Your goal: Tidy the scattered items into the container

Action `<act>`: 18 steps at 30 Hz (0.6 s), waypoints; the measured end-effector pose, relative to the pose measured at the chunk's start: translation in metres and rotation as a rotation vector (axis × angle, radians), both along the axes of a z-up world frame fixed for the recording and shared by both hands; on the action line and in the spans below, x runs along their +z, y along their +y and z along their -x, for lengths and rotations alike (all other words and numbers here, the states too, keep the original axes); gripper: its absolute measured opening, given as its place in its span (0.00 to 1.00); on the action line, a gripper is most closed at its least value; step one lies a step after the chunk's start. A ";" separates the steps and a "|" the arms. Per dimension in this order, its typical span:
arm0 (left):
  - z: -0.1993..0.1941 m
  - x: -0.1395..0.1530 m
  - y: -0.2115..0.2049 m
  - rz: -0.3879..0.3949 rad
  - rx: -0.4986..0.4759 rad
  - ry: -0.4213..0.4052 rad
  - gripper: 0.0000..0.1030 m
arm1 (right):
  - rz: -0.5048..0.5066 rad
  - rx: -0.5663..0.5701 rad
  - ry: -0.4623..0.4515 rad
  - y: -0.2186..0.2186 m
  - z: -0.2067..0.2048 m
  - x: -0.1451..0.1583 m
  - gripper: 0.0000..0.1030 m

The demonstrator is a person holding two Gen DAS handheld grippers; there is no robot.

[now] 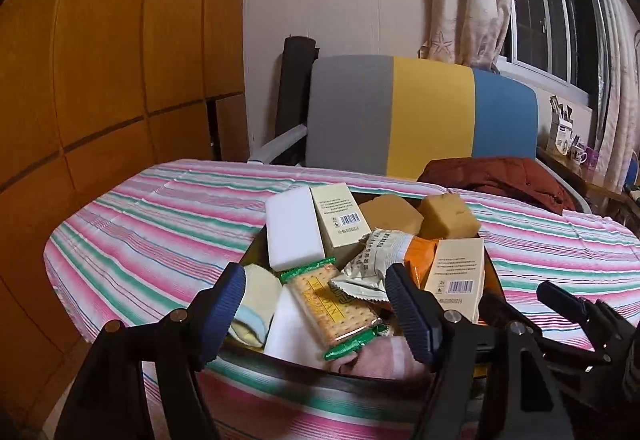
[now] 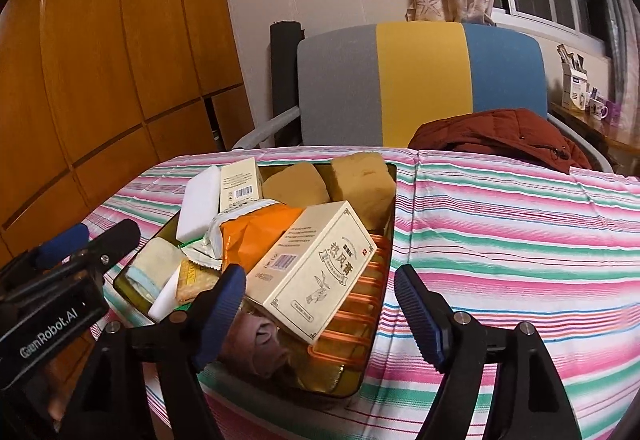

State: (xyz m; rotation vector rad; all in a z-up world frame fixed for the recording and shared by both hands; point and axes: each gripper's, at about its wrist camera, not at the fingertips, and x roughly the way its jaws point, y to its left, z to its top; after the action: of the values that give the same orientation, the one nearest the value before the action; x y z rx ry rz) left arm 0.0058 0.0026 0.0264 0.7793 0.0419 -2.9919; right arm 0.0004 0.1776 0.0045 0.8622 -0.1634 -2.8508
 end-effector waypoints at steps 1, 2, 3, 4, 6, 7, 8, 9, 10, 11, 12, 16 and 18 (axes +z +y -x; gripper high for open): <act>0.000 -0.001 0.000 -0.007 -0.002 -0.009 0.69 | 0.003 -0.003 -0.004 0.000 0.000 -0.001 0.77; 0.000 -0.001 -0.001 -0.013 -0.003 -0.018 0.68 | 0.006 -0.003 -0.006 0.001 -0.001 -0.001 0.77; 0.001 -0.002 -0.001 -0.017 -0.003 -0.027 0.68 | 0.007 -0.003 -0.006 0.001 -0.001 -0.001 0.77; 0.001 -0.003 -0.001 -0.015 -0.003 -0.035 0.67 | 0.007 -0.003 -0.007 0.000 -0.002 -0.001 0.77; 0.002 -0.005 -0.001 -0.003 0.004 -0.046 0.64 | 0.005 -0.002 -0.007 -0.001 -0.003 -0.001 0.78; 0.003 -0.007 0.000 0.005 0.008 -0.054 0.62 | 0.003 -0.001 -0.006 -0.002 -0.003 -0.001 0.78; 0.004 -0.008 0.000 0.011 0.011 -0.065 0.61 | 0.002 0.000 -0.006 -0.003 -0.003 -0.002 0.79; 0.005 -0.010 0.001 0.013 0.011 -0.075 0.58 | 0.001 0.001 -0.006 -0.004 -0.004 -0.002 0.79; 0.006 -0.011 0.001 0.013 0.010 -0.084 0.56 | -0.004 0.001 -0.004 -0.005 -0.004 -0.002 0.80; 0.006 -0.012 0.001 0.018 0.011 -0.088 0.55 | -0.013 -0.002 -0.002 -0.007 -0.004 -0.002 0.80; 0.006 -0.013 0.001 0.024 0.012 -0.092 0.55 | -0.023 -0.005 0.001 -0.008 -0.004 -0.002 0.80; 0.006 -0.016 0.001 0.033 0.013 -0.107 0.54 | -0.056 -0.015 0.012 -0.012 -0.006 -0.004 0.82; 0.006 -0.017 0.000 0.026 0.014 -0.115 0.54 | -0.076 -0.024 0.017 -0.014 -0.007 -0.004 0.82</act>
State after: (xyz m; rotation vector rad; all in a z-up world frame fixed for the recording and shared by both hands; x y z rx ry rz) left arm -0.0004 0.0027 0.0091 0.9423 0.0034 -2.9223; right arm 0.0078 0.1636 0.0002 0.8551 -0.0646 -2.9029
